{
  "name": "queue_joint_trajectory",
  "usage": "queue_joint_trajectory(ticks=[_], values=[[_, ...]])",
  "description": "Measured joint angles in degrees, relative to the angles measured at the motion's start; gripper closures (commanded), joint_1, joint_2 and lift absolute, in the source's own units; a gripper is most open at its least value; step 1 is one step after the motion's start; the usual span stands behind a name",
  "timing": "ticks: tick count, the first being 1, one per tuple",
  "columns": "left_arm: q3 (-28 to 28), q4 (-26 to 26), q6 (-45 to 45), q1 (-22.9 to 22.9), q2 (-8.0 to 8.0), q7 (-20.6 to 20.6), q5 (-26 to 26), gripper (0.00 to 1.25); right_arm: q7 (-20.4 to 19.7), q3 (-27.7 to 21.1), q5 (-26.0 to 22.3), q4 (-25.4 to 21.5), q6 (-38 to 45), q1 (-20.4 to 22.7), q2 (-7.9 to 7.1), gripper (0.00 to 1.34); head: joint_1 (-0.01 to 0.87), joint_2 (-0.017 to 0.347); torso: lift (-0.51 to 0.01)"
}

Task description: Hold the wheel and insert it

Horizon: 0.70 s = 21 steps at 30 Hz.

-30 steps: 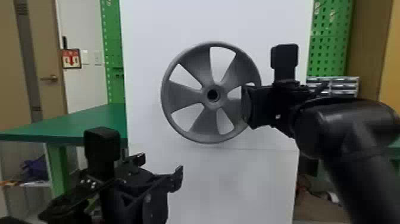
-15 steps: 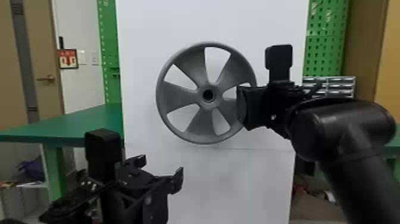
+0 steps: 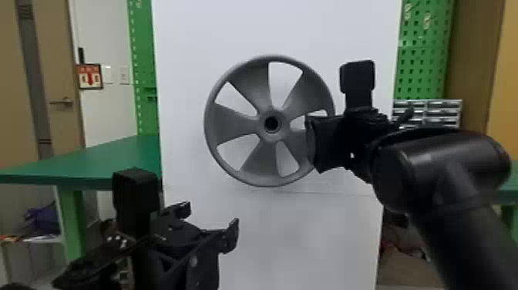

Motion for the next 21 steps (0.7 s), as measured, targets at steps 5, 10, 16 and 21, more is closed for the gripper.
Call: queue_joint_trajectory(ticks=[5,10,16,21], values=[[-0.42,0.28,0.00,-0.19,0.12,0.00,-0.03,0.15,-1.95,0.05,0.74,1.04,0.86,-0.56,-0.01,1.20,0.179,0.101,-0.493],[-0.70,0.50,0.00,-0.25,0.13,0.00,-0.03,0.15,-3.27,0.31,0.66,1.60,1.30,-0.89,-0.02,1.20,0.179,0.101,-0.493],[-1.03,0.62,0.00,-0.41,0.26,0.00,-0.03,0.15,-3.68,0.14,0.32,3.62,1.25,-1.62,-0.03,1.20,0.179,0.101,-0.493],[-1.24,0.70,0.00,-0.54,0.31,0.00,-0.03,0.15,-3.67,-0.63,0.37,6.13,0.11,-2.14,-0.03,1.20,0.179,0.101,-0.493]])
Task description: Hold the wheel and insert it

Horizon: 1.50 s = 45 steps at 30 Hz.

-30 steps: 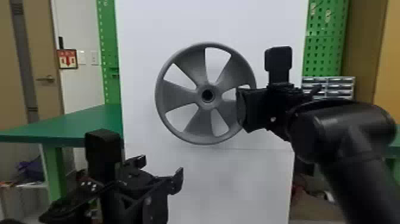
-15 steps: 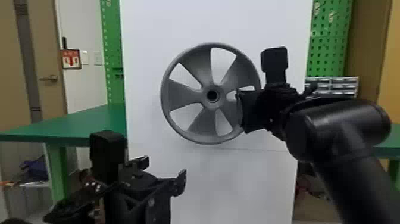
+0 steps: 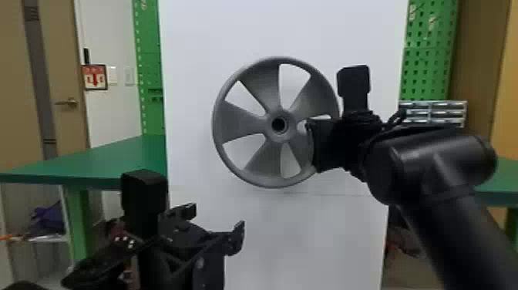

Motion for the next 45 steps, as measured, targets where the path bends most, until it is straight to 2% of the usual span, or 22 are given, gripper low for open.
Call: queue_joint_trajectory(ticks=[5,10,13,20,29,45], values=[[-0.15,0.08,0.00,-0.04,0.09,0.00,0.00,0.15,0.00,-0.32,-0.63,1.09,-0.90,-0.01,0.00,1.20,0.179,0.101,-0.493],[-0.12,0.10,-0.03,0.05,0.16,0.00,0.05,0.15,0.00,1.39,-1.77,1.06,-1.42,0.31,-0.04,1.20,0.179,0.101,-0.493],[-0.11,0.11,-0.08,0.14,0.17,0.00,0.08,0.15,-2.41,2.49,-2.14,-0.14,-1.41,0.90,-0.06,1.20,0.179,0.101,-0.493],[-0.04,0.11,-0.18,0.31,0.19,0.00,0.12,0.15,-1.90,3.54,-2.42,-4.72,-0.31,3.24,-0.05,1.20,0.179,0.101,-0.493],[-0.09,0.11,-0.52,0.47,0.20,0.00,0.25,0.15,-4.65,4.14,-2.46,-8.71,0.87,5.03,-0.02,1.20,0.179,0.101,-0.493],[-0.53,0.39,-1.22,0.38,0.27,0.02,0.27,0.15,-6.07,4.48,0.59,-6.27,-3.35,5.25,0.00,1.20,0.179,0.101,-0.493]])
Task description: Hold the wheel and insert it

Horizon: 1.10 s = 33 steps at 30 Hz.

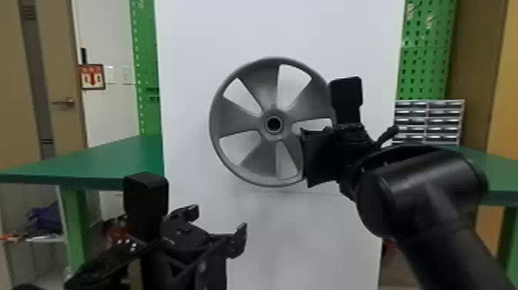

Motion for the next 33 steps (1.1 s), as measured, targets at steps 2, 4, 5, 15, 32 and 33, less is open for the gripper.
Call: queue_joint_trajectory(ticks=[2,4,5,15,32,33], values=[[-0.03,0.03,-0.03,-0.01,0.00,0.00,0.00,0.15,-0.02,-0.09,0.05,0.18,-0.11,-0.04,0.00,1.20,0.179,0.101,-0.493],[-0.04,0.05,-0.07,-0.02,0.00,0.01,0.00,0.15,-0.02,-0.18,0.07,0.26,-0.26,-0.06,0.00,1.19,0.179,0.101,-0.493],[-0.04,0.05,-0.08,-0.02,0.00,0.02,0.00,0.15,-0.02,-0.19,0.05,0.28,-0.35,-0.06,0.00,1.17,0.179,0.101,-0.493],[0.07,0.08,-0.10,0.19,0.00,0.07,0.00,0.15,-0.02,-0.56,-2.66,0.32,-1.99,0.44,-0.02,0.53,0.179,0.101,-0.493],[0.23,0.07,-0.10,0.41,0.00,0.07,-0.01,0.15,-0.02,-0.66,-4.01,-1.82,-1.90,1.65,-0.01,0.35,0.179,0.101,-0.493],[0.28,0.07,-0.10,0.44,0.00,0.07,-0.01,0.15,-0.01,-0.66,-4.10,-2.41,-1.73,1.93,-0.01,0.35,0.179,0.101,-0.493]])
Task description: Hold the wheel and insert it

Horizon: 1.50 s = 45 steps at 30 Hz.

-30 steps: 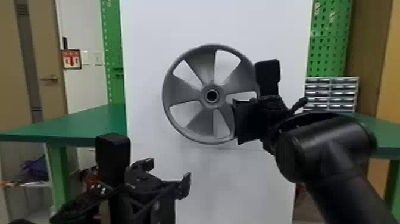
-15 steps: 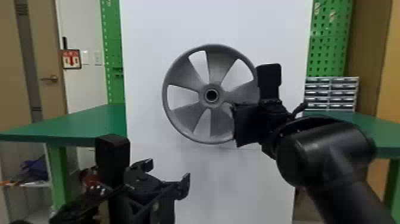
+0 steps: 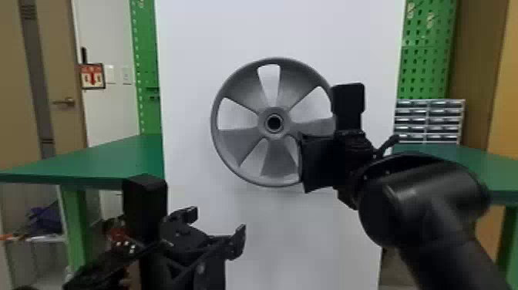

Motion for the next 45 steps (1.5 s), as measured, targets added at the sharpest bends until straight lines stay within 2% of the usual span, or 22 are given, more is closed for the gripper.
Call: queue_joint_trajectory(ticks=[12,28,38,45], values=[[0.96,-0.07,0.00,0.49,-0.15,0.09,0.10,0.15,0.00,-0.70,-0.39,-10.62,2.77,5.68,0.00,0.35,0.179,0.101,-0.493],[3.29,-0.44,-1.02,2.01,-0.73,0.09,0.36,0.15,0.00,-2.71,-1.18,-24.33,5.63,15.29,0.00,0.35,0.179,0.101,-0.493],[4.37,-1.57,-1.06,2.03,-1.03,0.09,0.36,0.15,0.00,-4.72,-1.31,-28.92,5.31,21.62,-0.45,0.36,0.179,0.101,-0.493],[4.74,-1.82,-1.06,2.01,-1.20,0.09,0.31,0.15,0.00,-5.21,-1.42,-30.91,3.02,25.87,-1.56,0.36,0.179,0.101,-0.493]])
